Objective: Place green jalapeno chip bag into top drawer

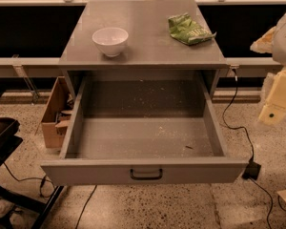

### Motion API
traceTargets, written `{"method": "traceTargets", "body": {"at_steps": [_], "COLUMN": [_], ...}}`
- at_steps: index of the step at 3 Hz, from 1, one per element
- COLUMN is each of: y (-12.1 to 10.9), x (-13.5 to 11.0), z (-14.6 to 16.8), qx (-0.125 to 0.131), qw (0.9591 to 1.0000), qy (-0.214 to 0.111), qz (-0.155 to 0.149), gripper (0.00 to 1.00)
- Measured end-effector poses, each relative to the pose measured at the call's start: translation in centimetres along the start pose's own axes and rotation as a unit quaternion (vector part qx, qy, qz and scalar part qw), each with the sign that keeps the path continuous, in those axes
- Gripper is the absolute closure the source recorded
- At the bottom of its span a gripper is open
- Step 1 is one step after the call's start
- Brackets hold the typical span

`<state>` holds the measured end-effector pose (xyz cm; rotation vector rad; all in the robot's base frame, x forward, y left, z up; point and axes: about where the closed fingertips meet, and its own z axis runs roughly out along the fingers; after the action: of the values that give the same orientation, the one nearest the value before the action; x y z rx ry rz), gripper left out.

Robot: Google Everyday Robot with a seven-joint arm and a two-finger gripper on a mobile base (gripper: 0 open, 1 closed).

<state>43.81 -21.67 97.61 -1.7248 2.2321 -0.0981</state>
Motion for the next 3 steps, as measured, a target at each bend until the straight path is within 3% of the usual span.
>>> {"method": "traceTargets", "body": {"at_steps": [1, 2, 3], "y": [0.0, -3.2, -8.5], "x": [0.0, -0.1, -0.8], "z": [0.0, 1.7, 3.3], "qx": [0.0, 0.009, 0.027], "qw": [1.0, 0.9997, 0.9984], "qy": [0.0, -0.019, -0.044], "qz": [0.0, 0.009, 0.021], "gripper": [0.0, 0.0, 0.0]}}
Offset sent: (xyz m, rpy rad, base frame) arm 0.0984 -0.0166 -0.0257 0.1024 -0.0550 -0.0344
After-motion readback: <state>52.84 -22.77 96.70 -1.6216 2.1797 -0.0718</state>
